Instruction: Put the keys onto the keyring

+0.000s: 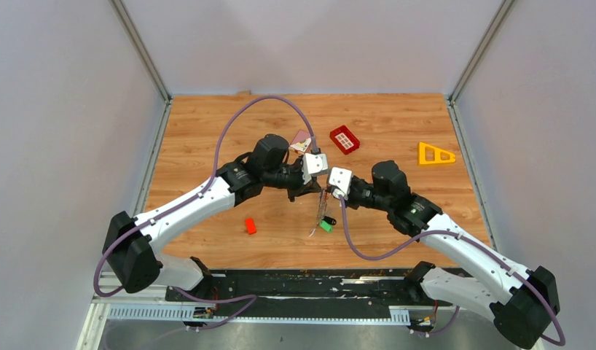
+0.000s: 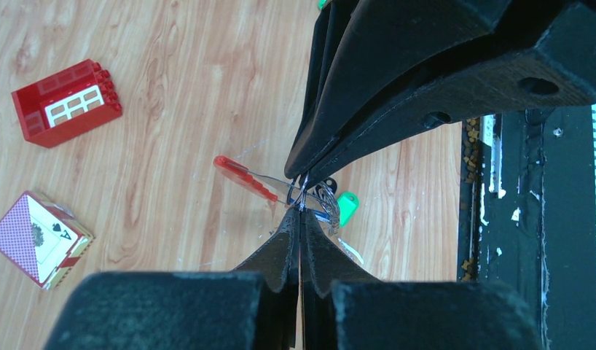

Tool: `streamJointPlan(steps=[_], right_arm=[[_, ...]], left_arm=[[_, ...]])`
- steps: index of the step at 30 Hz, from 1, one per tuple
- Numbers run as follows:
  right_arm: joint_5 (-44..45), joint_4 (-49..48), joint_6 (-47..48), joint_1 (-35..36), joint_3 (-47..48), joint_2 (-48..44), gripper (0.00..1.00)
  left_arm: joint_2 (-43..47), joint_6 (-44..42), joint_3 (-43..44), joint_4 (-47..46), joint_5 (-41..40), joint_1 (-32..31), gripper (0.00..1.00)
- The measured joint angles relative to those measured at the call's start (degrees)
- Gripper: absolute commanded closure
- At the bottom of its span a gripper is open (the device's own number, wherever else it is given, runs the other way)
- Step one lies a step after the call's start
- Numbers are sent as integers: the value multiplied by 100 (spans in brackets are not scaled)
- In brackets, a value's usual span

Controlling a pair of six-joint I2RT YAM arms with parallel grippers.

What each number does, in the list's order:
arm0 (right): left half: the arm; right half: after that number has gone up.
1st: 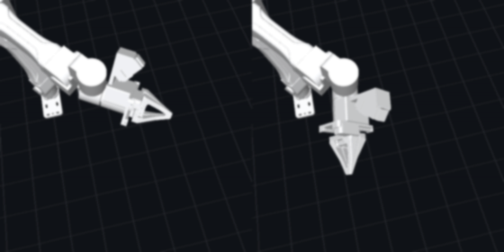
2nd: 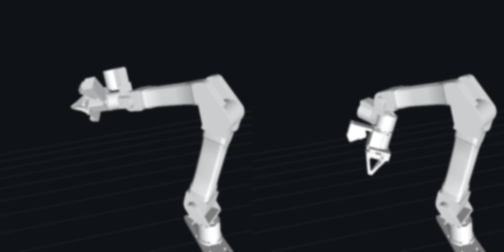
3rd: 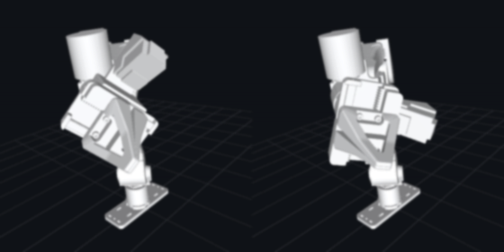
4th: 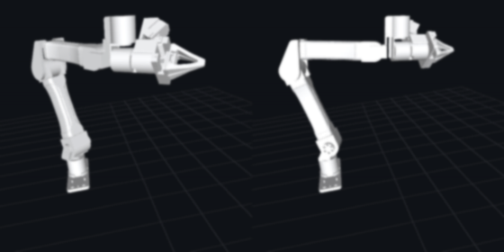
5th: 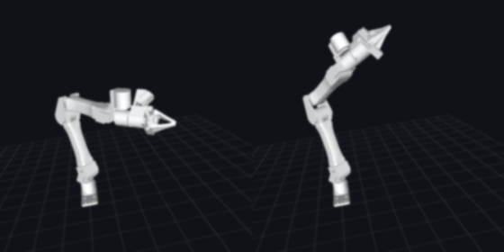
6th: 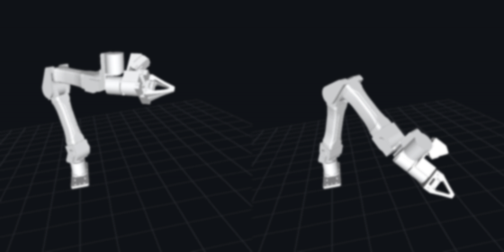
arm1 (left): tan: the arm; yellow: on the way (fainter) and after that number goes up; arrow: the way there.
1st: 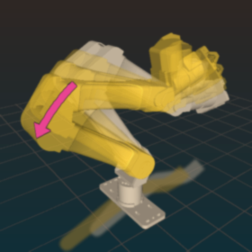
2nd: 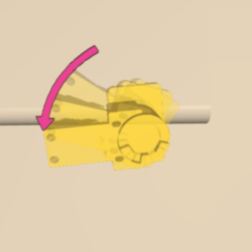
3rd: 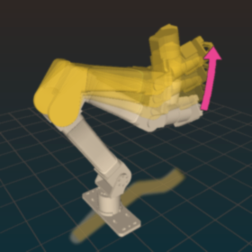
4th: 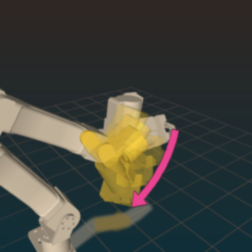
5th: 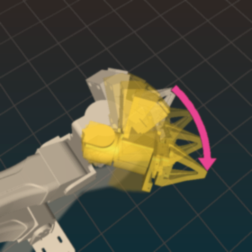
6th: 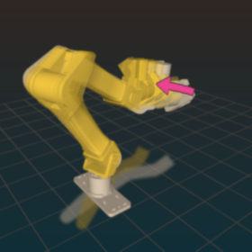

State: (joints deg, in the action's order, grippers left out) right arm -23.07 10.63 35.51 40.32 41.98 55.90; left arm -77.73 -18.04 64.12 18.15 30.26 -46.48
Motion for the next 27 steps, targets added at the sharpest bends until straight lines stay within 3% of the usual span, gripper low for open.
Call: streamJointPlan(steps=[27], right_arm=[[-37, 11, 13, -33, 0, -13, 100]], left_arm=[[-140, -7, 186, 140, 76, 4, 100]])
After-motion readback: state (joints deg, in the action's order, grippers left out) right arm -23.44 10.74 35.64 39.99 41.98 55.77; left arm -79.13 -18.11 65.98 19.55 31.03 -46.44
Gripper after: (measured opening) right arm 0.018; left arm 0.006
